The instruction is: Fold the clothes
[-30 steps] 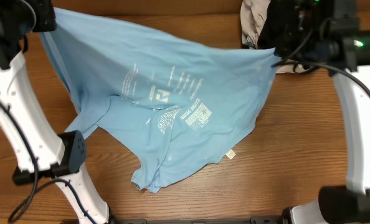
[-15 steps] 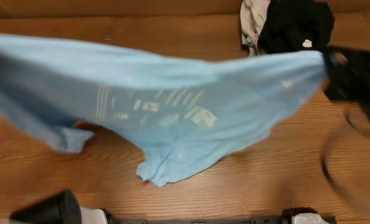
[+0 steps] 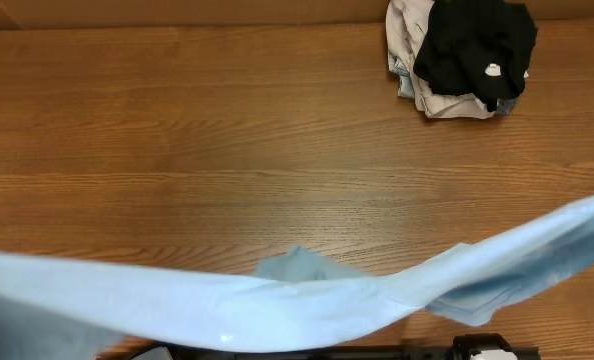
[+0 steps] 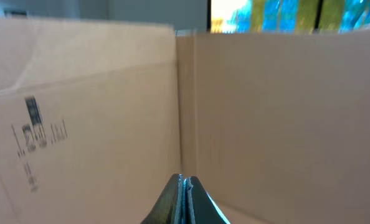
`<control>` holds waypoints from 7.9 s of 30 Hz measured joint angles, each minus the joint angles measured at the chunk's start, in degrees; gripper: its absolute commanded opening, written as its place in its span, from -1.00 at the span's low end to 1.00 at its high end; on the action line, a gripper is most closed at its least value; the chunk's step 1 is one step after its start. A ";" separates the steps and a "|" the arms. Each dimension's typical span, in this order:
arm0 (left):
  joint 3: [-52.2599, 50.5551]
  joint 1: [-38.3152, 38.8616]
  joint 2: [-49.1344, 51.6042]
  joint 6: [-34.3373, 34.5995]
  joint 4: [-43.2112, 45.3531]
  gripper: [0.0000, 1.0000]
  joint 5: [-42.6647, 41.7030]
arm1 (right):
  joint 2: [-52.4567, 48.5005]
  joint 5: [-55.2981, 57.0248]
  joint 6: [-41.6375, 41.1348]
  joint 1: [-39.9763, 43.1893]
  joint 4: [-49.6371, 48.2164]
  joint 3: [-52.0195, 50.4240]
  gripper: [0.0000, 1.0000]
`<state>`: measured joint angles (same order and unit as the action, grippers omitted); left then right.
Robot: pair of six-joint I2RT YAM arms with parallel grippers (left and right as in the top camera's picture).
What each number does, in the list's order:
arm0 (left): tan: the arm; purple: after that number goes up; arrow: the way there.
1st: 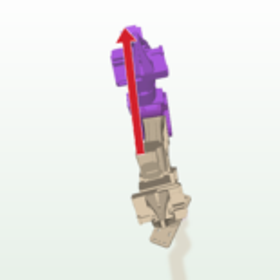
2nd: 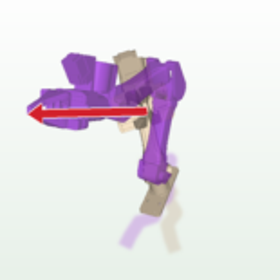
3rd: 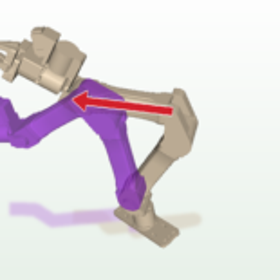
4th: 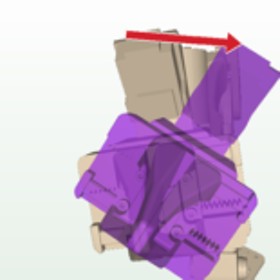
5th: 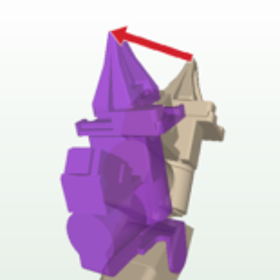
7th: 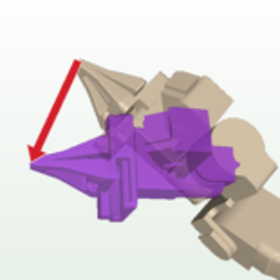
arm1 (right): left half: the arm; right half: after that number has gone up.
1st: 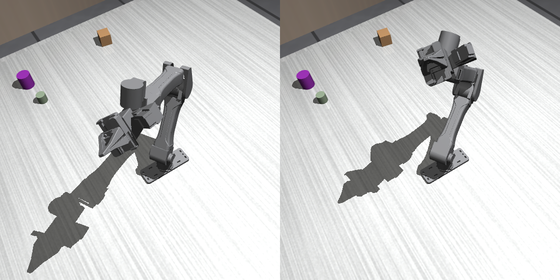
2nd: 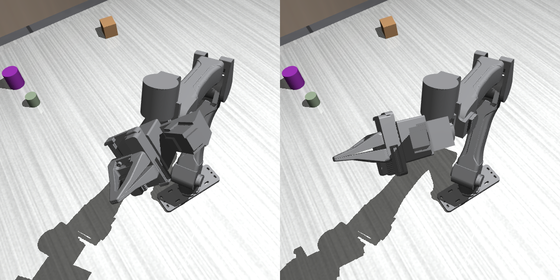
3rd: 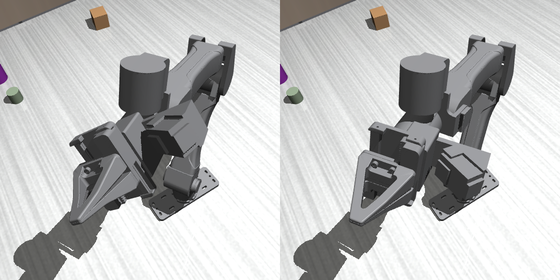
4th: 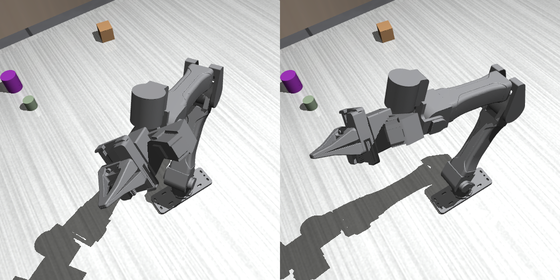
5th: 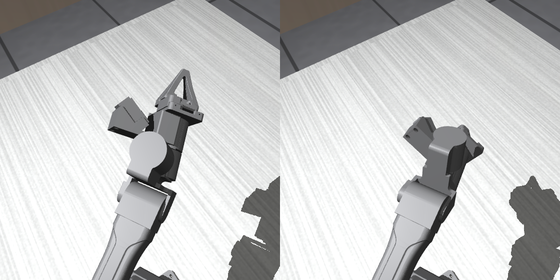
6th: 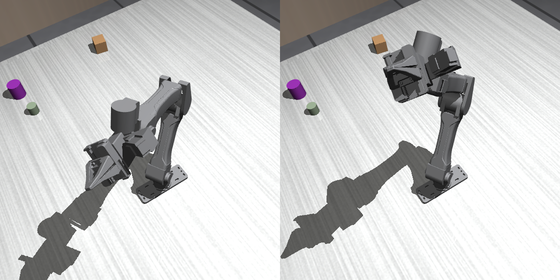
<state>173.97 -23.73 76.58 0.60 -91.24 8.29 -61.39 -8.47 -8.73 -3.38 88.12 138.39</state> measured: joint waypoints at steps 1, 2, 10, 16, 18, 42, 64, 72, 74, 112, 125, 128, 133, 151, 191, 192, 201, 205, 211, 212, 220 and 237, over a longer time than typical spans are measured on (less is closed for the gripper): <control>-2.23 -0.02 0.09 0.11 0.63 -0.92 0.57 | -0.44 -0.07 0.13 0.00 -0.17 -0.31 -0.92; -4.72 -0.02 0.35 0.17 1.14 -0.92 1.14 | -1.07 -0.15 0.28 0.00 -0.52 -0.70 -0.92; -20.50 -0.04 10.51 0.76 8.72 -0.92 4.90 | -17.18 -4.83 2.14 0.00 -5.92 -2.86 -0.92; -23.47 -0.04 27.61 0.79 14.71 -0.92 5.51 | -37.90 -8.59 3.41 -0.83 -13.33 -3.34 -0.92; -23.78 -0.04 33.07 0.79 16.87 -0.92 5.51 | -43.74 -9.51 3.58 -1.38 -15.91 -3.69 -0.92; -24.06 -0.07 55.56 0.50 17.14 -0.92 -4.70 | -64.37 -12.74 4.02 -4.92 -15.54 -4.63 -0.92; -26.21 -4.90 64.67 -1.79 8.31 0.68 -4.87 | -64.37 -12.13 0.55 -13.09 -12.22 -35.69 -0.28; -26.16 -4.92 65.18 -0.68 6.78 1.00 -6.82 | -64.35 -12.11 0.35 -12.61 -7.91 -33.73 0.34; -25.73 -4.92 64.57 -0.46 5.18 1.00 -7.32 | -64.13 -12.09 0.39 -12.59 -6.05 -31.12 0.36; -98.82 -9.40 15.52 -2.25 33.97 1.00 -1.11 | -30.47 -5.07 -23.17 -38.62 -22.29 -68.57 0.65; -99.10 -10.78 25.38 -2.21 43.30 1.00 -0.07 | -30.23 -15.08 -30.97 -36.79 -42.73 -86.55 0.36; -99.10 -10.78 26.38 -2.23 47.17 1.00 0.39 | -30.23 -16.87 -32.02 -36.79 -45.07 -87.52 0.34; -99.10 -10.80 29.83 -2.29 50.64 1.00 0.59 | -30.23 -18.49 -33.35 -36.79 -46.31 -87.52 0.32; -99.21 -21.92 37.35 6.99 50.21 0.25 -0.33 | -30.23 -19.15 -34.53 -37.22 -47.19 -87.52 0.22; -99.25 -22.14 38.34 8.48 52.70 -0.92 -3.85 | -36.72 -22.73 -43.12 -38.71 -53.57 -88.15 -0.92; -99.21 -22.14 38.34 8.48 52.39 -0.92 -4.07 | -36.72 -22.71 -42.82 -38.18 -53.05 -88.15 -0.92; -96.28 -22.16 39.50 8.48 43.52 -0.92 -11.47 | -33.46 -23.43 -30.73 -19.74 -38.16 -86.82 -0.92; -95.47 -22.12 39.95 8.48 39.23 -0.91 -16.06 | -31.93 -24.41 -21.42 -11.72 -28.50 -82.36 -0.92; -95.43 -21.75 39.98 8.46 36.94 -0.92 -18.84 | -31.61 -24.74 -13.88 -10.49 -26.25 -78.29 -0.92; -95.43 -21.51 39.98 8.48 36.94 -0.92 -19.02 | -31.61 -24.76 -13.57 -10.71 -26.69 -78.12 -0.92; -95.14 -15.72 40.04 8.46 39.80 -0.92 -19.47 | -31.61 -25.05 -16.44 -13.07 -47.06 -77.18 -0.92; -95.12 -11.61 40.09 8.48 42.71 -0.92 -16.85 | -31.56 -22.73 -20.81 -17.97 -41.90 -74.79 0.09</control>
<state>78.85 -35.33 116.66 9.08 -48.53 -8.56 -92.95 -31.20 -29.54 -21.34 46.22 63.59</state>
